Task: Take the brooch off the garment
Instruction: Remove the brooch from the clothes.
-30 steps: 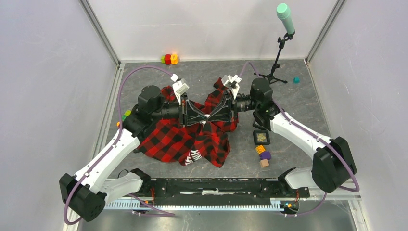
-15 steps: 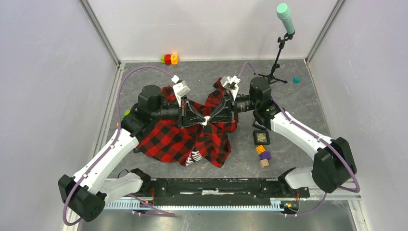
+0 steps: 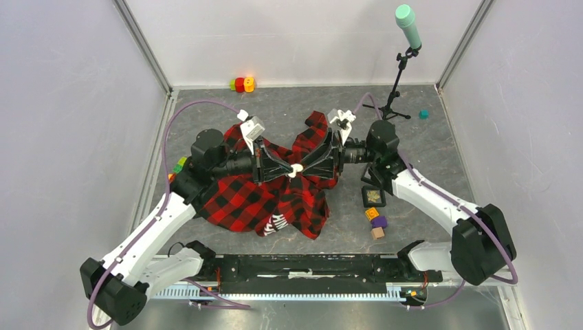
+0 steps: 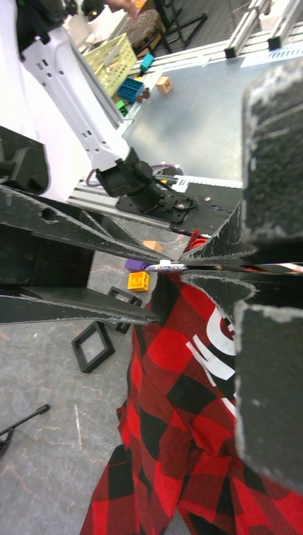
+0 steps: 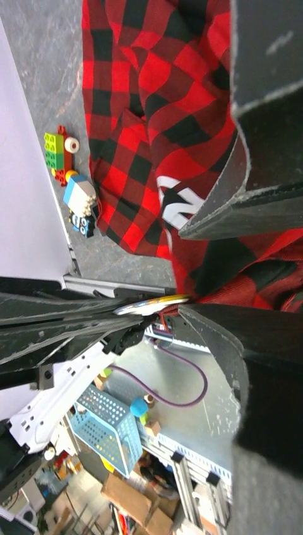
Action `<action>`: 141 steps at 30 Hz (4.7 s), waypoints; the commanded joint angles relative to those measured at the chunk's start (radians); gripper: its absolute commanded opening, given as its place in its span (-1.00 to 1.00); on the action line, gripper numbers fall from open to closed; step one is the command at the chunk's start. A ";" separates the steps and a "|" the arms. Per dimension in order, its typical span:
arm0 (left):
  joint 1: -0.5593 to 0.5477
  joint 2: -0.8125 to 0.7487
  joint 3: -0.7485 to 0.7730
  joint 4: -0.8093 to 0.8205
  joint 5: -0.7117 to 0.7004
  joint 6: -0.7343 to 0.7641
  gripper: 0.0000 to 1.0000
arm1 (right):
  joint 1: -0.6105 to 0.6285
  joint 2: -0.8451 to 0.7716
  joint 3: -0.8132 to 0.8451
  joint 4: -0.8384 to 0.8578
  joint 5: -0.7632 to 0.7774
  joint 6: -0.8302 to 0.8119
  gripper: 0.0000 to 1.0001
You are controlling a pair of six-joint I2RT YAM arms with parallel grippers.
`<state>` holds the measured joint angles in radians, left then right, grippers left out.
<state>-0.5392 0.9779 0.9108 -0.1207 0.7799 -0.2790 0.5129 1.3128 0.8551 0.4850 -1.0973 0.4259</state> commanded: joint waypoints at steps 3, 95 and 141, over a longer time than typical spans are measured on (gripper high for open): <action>-0.005 -0.069 -0.049 0.294 -0.045 -0.161 -0.95 | -0.011 -0.051 -0.141 0.404 0.108 0.226 0.02; -0.002 -0.070 0.032 0.052 -0.355 -0.035 -0.95 | 0.091 -0.036 -0.121 0.113 0.298 0.081 0.07; 0.108 0.082 -0.044 0.378 0.045 -0.504 -0.95 | -0.004 -0.244 -0.359 0.515 0.349 0.298 0.75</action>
<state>-0.4370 1.0492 0.9211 -0.1089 0.7055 -0.5129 0.4938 1.0580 0.5701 0.6189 -0.6815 0.4789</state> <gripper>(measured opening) 0.041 0.916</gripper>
